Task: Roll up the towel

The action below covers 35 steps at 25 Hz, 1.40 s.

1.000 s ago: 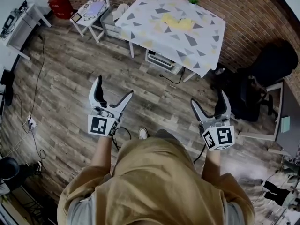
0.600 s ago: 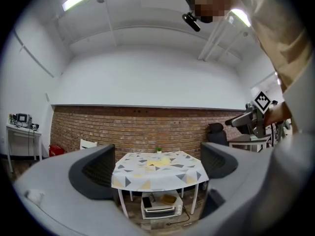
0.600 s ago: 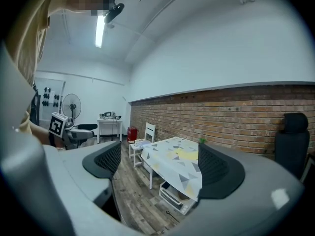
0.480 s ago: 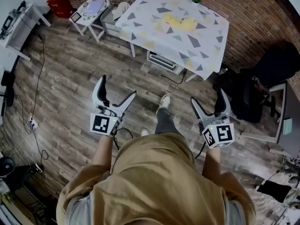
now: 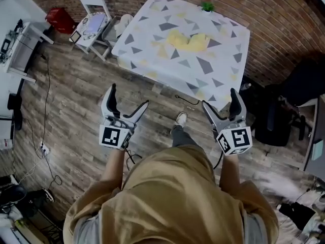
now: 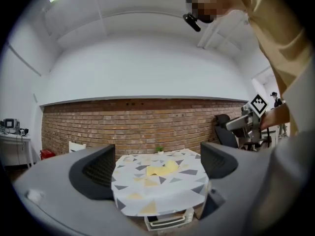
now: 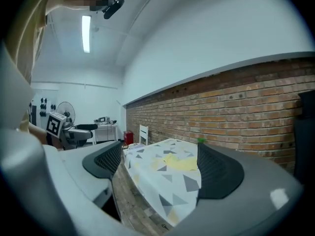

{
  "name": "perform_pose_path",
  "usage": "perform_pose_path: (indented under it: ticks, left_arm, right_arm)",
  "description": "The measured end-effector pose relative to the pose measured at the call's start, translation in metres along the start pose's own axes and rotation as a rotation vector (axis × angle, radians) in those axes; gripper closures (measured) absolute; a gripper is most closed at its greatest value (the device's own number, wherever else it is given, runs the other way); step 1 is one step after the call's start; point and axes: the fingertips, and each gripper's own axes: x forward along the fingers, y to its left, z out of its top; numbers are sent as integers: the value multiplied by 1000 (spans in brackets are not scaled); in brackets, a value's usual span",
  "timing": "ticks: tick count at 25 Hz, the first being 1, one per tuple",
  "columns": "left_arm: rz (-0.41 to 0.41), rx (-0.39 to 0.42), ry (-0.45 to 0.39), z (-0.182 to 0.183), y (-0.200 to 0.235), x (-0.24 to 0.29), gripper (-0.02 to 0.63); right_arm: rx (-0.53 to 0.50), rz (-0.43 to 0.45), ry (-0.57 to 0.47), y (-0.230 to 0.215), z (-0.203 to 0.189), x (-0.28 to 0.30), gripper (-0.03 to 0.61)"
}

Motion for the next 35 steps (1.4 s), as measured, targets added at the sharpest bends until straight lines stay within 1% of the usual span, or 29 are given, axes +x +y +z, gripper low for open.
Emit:
perform_pose_path:
  ticks: [2, 5, 8, 12, 15, 17, 20, 22, 23, 24, 25, 26, 28, 30, 32, 35]
  left_arm:
    - [7, -4, 12, 1, 3, 43, 43]
    - [-7, 12, 20, 7, 4, 104, 43]
    - [-17, 10, 70, 10, 0, 149, 43]
    - [-10, 11, 104, 0, 8, 186, 44]
    - [2, 4, 137, -19, 20, 202, 46]
    - [-17, 10, 154, -33, 26, 216, 46]
    - [-62, 6, 206, -68, 31, 236, 48]
    - [-114, -5, 247, -95, 34, 254, 57]
    - [-146, -10, 276, -111, 37, 264, 83]
    - [-178, -9, 314, -129, 41, 273, 129]
    - [-210, -4, 356, -149, 46, 282, 189]
    - [-240, 0, 397, -166, 51, 290, 229]
    - [-291, 5, 471, -193, 59, 307, 247]
    - [-339, 3, 531, -208, 59, 325, 255]
    - [-387, -1, 570, -218, 56, 338, 276]
    - [-437, -15, 607, -232, 55, 359, 301]
  right_arm:
    - [17, 16, 17, -30, -2, 26, 114]
    - [30, 50, 44, -71, -3, 66, 114]
    - [19, 85, 64, -104, -6, 105, 114]
    - [34, 117, 90, -127, -14, 149, 114]
    - [48, 136, 127, -134, -25, 169, 115]
    - [62, 135, 153, -137, -34, 181, 115]
    - [72, 130, 211, -137, -57, 195, 116]
    - [61, 124, 264, -138, -78, 205, 118]
    - [58, 114, 292, -140, -89, 211, 120]
    - [62, 98, 321, -141, -101, 218, 123]
    - [73, 79, 349, -143, -112, 223, 136]
    - [89, 61, 376, -145, -122, 228, 159]
    - [106, 24, 428, -153, -141, 241, 199]
    - [108, -20, 479, -164, -159, 253, 238]
    - [134, -62, 520, -172, -175, 263, 277]
    - [147, -100, 577, -180, -193, 280, 295]
